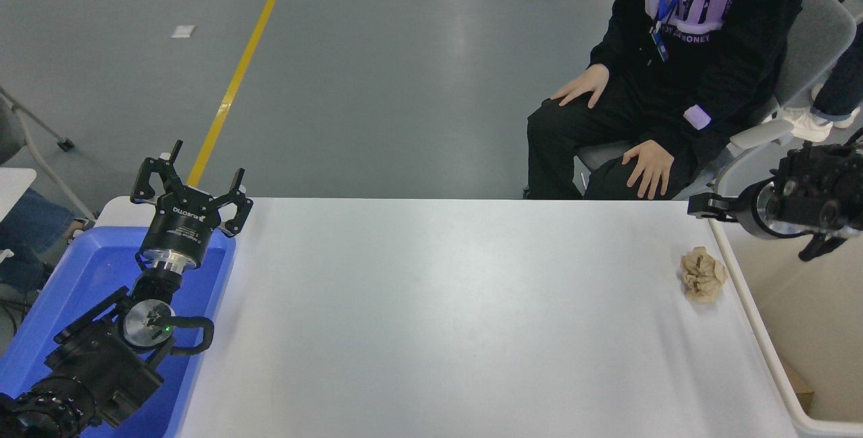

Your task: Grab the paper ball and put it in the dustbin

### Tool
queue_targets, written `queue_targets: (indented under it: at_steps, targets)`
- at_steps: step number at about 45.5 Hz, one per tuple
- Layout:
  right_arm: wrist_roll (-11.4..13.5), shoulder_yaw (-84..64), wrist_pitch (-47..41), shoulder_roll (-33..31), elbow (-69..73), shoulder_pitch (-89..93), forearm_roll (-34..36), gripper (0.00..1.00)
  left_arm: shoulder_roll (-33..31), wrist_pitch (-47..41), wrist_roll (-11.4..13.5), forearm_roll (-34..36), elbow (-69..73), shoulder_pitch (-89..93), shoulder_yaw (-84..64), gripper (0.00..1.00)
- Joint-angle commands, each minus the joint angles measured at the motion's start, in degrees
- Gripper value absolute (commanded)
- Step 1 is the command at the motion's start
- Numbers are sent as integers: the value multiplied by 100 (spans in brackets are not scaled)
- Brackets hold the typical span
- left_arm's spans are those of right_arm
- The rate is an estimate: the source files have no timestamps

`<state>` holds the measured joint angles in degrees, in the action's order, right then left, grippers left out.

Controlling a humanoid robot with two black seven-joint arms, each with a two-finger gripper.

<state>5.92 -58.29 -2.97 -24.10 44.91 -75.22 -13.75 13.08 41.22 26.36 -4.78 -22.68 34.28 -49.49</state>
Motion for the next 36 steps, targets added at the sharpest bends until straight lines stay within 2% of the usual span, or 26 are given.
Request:
queue_targets:
  at_steps: [1,13,20,36]
  targets:
    - [6,502,192,195,-738,877,21,100,2,0,0,-6,0,0,1,98]
    - [6,1267,192,379,-1467,1510,21,100,2,0,0,-6,0,0,-8,98]
    - [6,1294,192,617,-1898,1827,-5,100,2,0,0,-6,0,0,-8,98]
    - [-3,1294,491,705,-2206,2187,-154,100,2,0,0,-6,0,0,1,98]
